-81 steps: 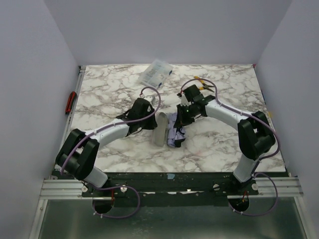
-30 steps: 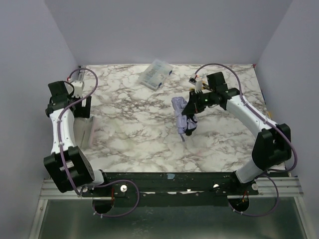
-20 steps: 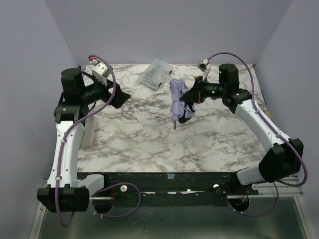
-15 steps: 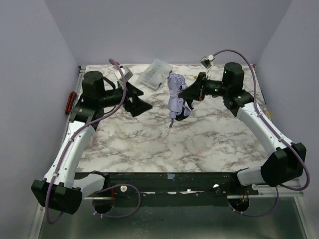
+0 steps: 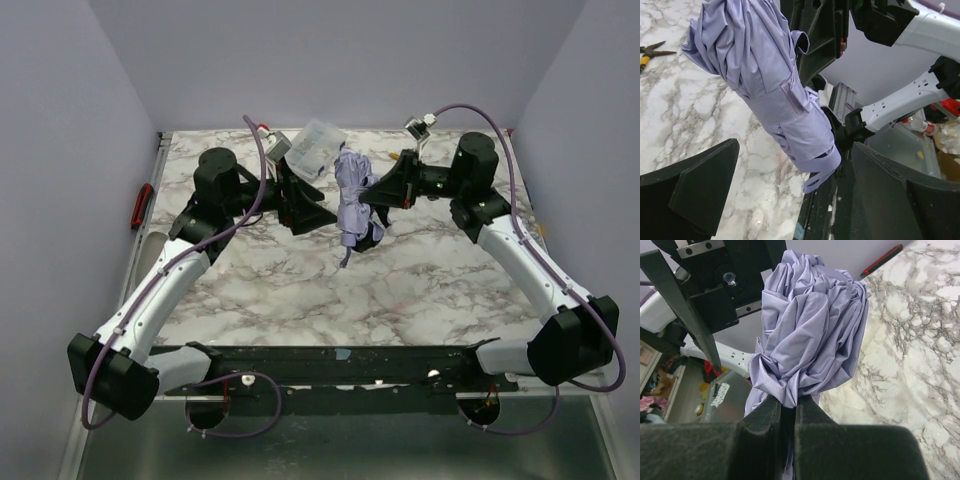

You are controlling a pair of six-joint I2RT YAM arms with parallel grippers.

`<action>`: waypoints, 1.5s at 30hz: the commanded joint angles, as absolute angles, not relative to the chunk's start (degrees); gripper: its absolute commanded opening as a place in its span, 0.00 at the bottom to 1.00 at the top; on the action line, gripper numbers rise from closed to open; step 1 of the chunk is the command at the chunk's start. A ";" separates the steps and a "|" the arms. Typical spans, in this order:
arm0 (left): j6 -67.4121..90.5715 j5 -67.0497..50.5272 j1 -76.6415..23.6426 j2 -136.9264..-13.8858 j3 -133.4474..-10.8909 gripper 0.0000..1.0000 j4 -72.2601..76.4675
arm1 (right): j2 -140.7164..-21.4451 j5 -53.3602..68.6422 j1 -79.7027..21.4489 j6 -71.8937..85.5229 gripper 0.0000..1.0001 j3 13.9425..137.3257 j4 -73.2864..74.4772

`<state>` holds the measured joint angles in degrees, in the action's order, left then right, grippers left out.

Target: Open the umbrella

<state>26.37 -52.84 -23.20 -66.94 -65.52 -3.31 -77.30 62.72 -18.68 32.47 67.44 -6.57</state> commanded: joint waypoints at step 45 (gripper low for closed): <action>22.25 -50.88 -32.58 -74.34 -70.13 0.00 -8.49 | -78.19 43.76 -23.82 38.53 0.95 69.39 -5.13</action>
